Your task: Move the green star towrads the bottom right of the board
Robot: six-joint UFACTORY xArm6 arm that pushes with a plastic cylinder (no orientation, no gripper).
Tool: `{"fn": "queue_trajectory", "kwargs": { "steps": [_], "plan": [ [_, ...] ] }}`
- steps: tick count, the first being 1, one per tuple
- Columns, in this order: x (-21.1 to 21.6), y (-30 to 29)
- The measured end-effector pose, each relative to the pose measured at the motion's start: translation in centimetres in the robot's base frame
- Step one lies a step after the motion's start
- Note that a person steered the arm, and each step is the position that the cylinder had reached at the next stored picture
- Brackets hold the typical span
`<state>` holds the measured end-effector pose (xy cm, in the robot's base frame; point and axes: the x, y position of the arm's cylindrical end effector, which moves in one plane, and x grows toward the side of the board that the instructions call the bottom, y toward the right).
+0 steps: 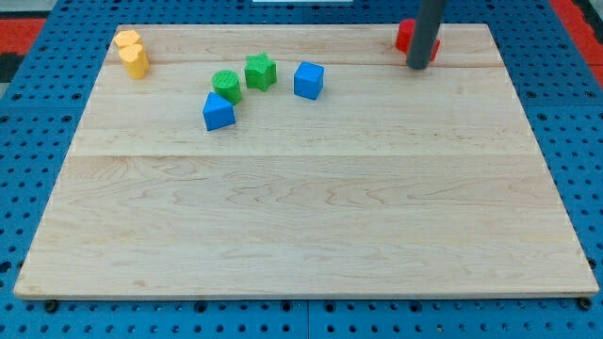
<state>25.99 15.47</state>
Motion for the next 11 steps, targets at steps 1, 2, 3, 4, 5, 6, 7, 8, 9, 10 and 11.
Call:
{"fn": "queue_trajectory", "kwargs": {
  "steps": [1,2,3,4,5,6,7,8,9,10,11],
  "plan": [
    [-0.1,-3.5],
    [4.4,-6.5],
    [3.8,-11.2],
    [-1.4,-13.3],
    [0.2,-19.5],
    [5.8,-23.9],
    [11.8,-25.6],
    [13.2,-27.9],
    [10.9,-27.8],
    [6.9,-29.8],
    [10.8,-36.9]
  ]
}}
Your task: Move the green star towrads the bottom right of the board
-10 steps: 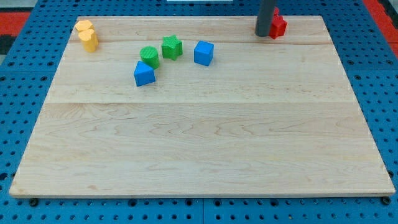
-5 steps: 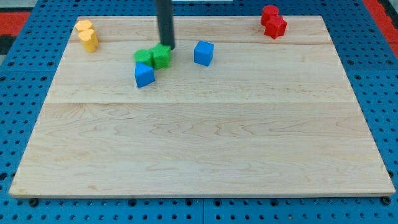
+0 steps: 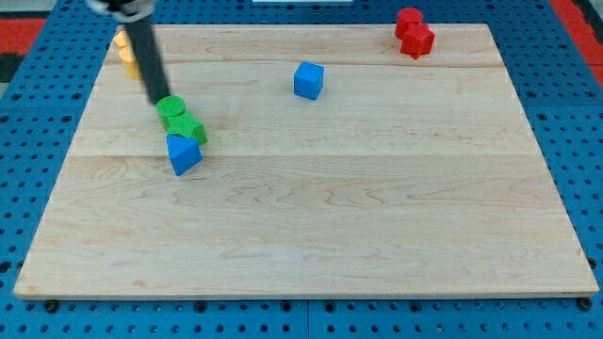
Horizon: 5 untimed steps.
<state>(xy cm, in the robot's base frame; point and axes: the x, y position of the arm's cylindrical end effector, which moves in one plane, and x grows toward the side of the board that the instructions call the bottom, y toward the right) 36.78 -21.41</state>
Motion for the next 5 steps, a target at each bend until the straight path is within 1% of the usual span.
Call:
{"fn": "queue_trajectory", "kwargs": {
  "steps": [1,2,3,4,5],
  "plan": [
    [3.3,-0.3],
    [5.5,-0.3],
    [4.6,1.7],
    [3.3,5.8],
    [4.8,11.4]
  ]
}}
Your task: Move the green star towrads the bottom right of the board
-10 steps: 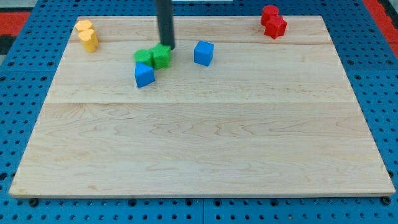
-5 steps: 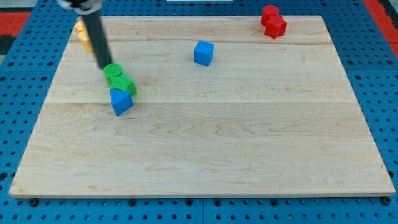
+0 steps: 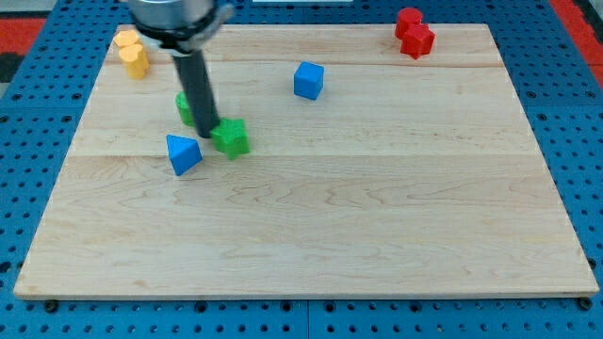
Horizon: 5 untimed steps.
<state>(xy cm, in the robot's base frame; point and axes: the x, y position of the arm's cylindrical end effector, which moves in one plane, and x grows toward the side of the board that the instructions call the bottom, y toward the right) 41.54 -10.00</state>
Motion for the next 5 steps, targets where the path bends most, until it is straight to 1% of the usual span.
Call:
{"fn": "queue_trajectory", "kwargs": {
  "steps": [1,2,4,5],
  "plan": [
    [2.0,4.9],
    [5.2,10.4],
    [9.1,22.3],
    [10.8,22.7]
  ]
}}
